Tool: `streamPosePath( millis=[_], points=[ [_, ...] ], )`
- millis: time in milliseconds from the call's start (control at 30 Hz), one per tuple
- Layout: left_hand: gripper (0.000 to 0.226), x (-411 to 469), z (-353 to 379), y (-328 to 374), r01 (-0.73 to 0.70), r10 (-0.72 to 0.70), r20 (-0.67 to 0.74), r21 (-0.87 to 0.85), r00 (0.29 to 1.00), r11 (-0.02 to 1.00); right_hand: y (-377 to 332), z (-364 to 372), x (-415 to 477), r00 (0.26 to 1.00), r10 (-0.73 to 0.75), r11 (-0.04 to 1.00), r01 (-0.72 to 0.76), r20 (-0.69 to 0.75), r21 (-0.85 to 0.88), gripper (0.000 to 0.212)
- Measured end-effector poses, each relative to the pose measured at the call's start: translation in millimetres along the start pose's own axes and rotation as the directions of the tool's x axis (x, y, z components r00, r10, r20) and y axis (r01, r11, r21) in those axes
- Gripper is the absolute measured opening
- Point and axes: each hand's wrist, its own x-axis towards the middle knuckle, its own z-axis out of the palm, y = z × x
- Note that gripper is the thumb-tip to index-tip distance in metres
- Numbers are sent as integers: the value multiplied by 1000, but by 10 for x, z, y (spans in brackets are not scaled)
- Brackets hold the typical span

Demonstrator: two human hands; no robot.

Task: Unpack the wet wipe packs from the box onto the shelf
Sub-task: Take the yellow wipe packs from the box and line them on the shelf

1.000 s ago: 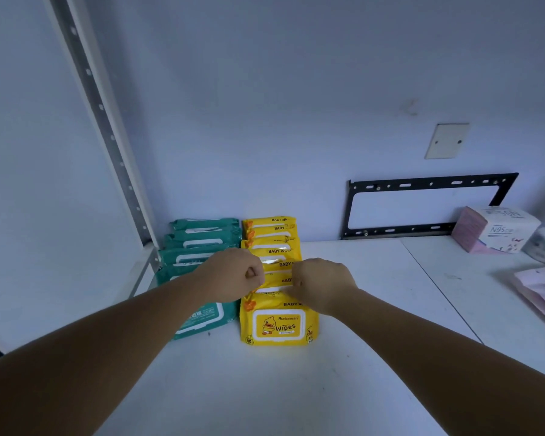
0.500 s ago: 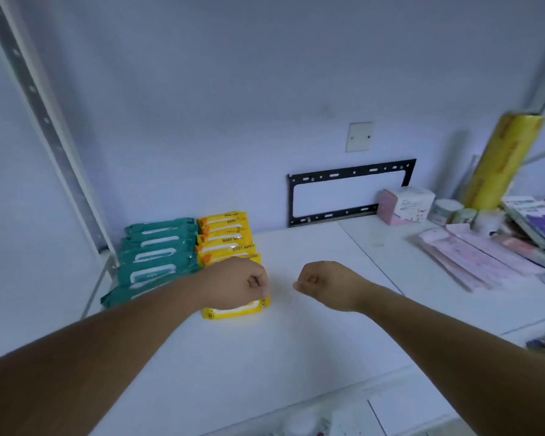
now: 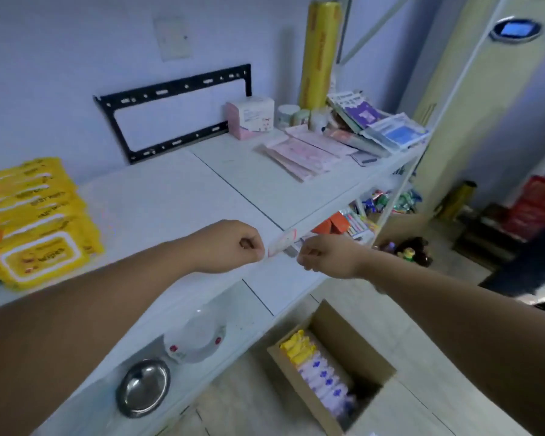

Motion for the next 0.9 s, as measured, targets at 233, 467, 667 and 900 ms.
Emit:
streamPosePath(
  millis=[233,467,667,900],
  points=[
    [12,738,1249,719,2,-1,187,-4,982,1000,1554,134,-614,978,161,987,-157,134,-41,28],
    [8,1000,2228,717,114,-100,299,-31,949,993,2414,498,-770,953,204,978,-210,223,4,24],
    [10,1206,2825,332,234,-202,345,-52,917,971,2760,1012,-562,940,216,963,-250,263,101,8],
    [12,1604,3688,-443,356,-312,375,-53,873,933,3263,1921,14,907,292,937,-334,304,97,32]
  ],
)
